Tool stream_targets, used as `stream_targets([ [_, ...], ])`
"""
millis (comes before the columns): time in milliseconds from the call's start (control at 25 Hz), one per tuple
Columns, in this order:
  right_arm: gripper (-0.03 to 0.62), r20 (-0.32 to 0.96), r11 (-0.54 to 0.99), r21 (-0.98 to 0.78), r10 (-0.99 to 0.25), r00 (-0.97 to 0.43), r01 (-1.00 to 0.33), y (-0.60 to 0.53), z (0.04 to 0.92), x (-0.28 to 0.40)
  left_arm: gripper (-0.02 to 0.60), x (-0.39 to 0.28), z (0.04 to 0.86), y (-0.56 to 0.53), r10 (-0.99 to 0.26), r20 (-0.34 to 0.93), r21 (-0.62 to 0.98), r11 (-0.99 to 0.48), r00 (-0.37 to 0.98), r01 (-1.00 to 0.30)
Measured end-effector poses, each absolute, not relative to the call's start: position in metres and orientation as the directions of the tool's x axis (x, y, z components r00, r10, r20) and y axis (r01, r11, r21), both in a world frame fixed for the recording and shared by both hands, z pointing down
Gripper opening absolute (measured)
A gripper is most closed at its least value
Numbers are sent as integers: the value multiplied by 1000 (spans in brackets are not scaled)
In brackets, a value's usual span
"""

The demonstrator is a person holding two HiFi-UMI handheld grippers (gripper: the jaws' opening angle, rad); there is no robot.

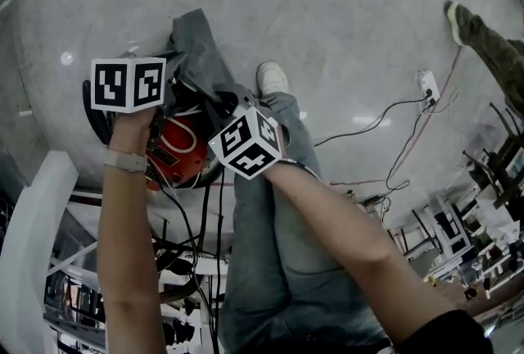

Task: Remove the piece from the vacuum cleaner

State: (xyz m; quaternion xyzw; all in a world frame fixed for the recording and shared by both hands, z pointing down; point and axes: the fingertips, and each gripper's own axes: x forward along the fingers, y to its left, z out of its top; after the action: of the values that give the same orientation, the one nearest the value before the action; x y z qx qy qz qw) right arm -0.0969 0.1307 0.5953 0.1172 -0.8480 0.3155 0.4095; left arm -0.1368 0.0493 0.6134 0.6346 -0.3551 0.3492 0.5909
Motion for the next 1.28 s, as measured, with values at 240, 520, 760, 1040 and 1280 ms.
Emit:
stream_targets([
  [240, 43, 768, 758, -442, 45, -639, -479, 126, 596, -91, 35, -134, 614, 48, -31, 872, 486, -69, 489, -871],
  [520, 43, 765, 757, -447, 47, -643, -477, 122, 596, -88, 35, -133, 617, 47, -21, 879, 475, -69, 477, -877],
  [760, 43, 760, 759, -451, 50, -648, -470, 120, 595, -87, 35, -133, 616, 46, -17, 879, 474, -67, 476, -878],
  [1040, 43, 760, 760, -454, 58, -647, -465, 118, 595, -86, 35, -133, 617, 46, -14, 886, 462, -68, 464, -884],
  [1280, 43, 759, 765, -453, 61, -648, -458, 115, 598, -85, 35, -136, 618, 47, -18, 886, 461, -63, 462, -885],
])
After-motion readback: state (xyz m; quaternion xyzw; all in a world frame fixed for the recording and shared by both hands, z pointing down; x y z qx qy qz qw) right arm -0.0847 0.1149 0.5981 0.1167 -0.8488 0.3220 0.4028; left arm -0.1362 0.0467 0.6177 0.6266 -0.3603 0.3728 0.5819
